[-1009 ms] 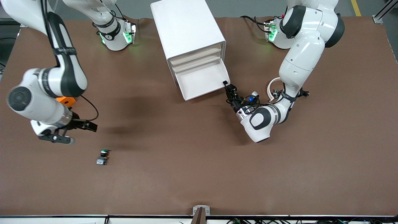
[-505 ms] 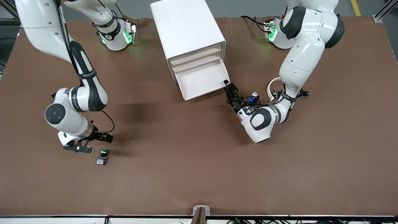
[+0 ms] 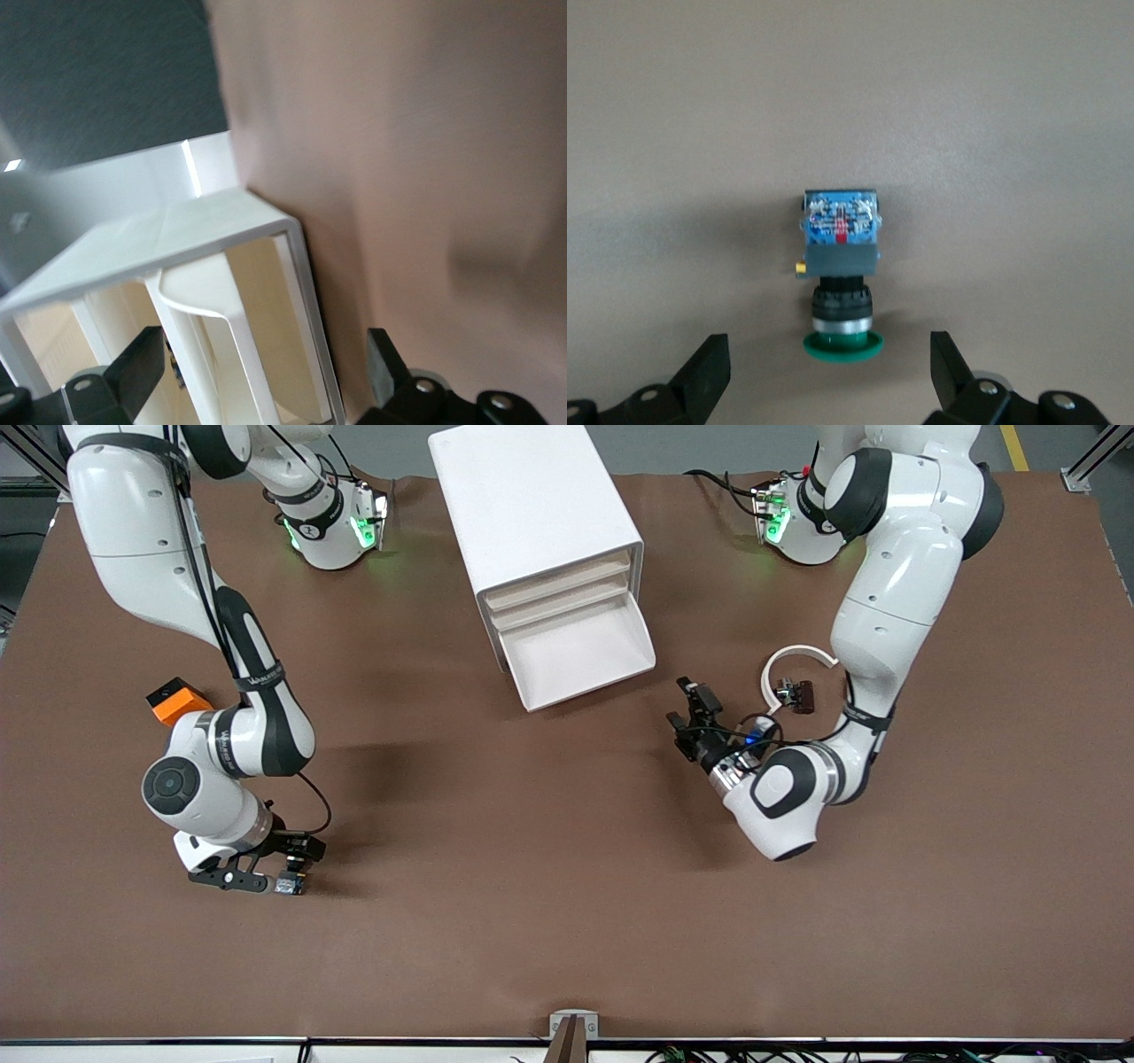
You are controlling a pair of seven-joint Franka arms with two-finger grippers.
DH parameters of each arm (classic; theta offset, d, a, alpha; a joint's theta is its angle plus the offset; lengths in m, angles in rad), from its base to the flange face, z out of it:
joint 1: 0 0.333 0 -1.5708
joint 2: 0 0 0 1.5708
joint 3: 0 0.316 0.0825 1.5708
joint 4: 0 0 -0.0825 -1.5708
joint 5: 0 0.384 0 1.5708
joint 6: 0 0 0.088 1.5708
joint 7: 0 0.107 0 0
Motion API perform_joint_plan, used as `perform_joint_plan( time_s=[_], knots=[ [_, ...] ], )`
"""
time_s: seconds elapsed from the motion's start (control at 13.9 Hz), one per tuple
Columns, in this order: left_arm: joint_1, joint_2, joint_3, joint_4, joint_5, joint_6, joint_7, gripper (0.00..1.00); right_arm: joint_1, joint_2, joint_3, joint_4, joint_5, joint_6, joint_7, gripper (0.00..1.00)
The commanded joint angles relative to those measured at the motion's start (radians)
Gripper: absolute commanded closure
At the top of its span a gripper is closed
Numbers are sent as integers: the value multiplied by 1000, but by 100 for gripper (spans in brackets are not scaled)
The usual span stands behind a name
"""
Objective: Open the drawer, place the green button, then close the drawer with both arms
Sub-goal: 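Grasp the green push button with the right gripper while the left gripper withdraws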
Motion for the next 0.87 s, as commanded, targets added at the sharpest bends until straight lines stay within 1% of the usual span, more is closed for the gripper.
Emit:
perform_joint_plan(
  time_s=[0.0, 0.22, 0.29, 0.5, 0.65, 0.72, 0.79],
  knots=[
    [24, -49, -3, 28, 79, -8, 234, 0, -14, 64, 3, 85, 0, -13, 7, 0],
    [49, -101, 0, 30, 122, 1, 598, 0, -25, 117, 3, 149, 0, -13, 7, 0],
    [53, -121, 5, 30, 136, 18, 687, 0, -26, 130, 3, 166, 0, -12, 9, 0],
    [55, -186, 8, 28, 184, 93, 904, 0, -28, 148, 3, 184, 0, -11, 10, 0],
    [52, -256, 5, 27, 242, 175, 993, 0, -28, 150, 3, 185, 0, -11, 10, 0],
    [49, -279, -1, 22, 275, 217, 1030, 0, -28, 150, 3, 186, 2, -13, 7, 16],
    [44, -282, -2, 22, 297, 255, 1062, 0, -28, 148, 5, 186, 3, -15, 7, 39]
  ],
)
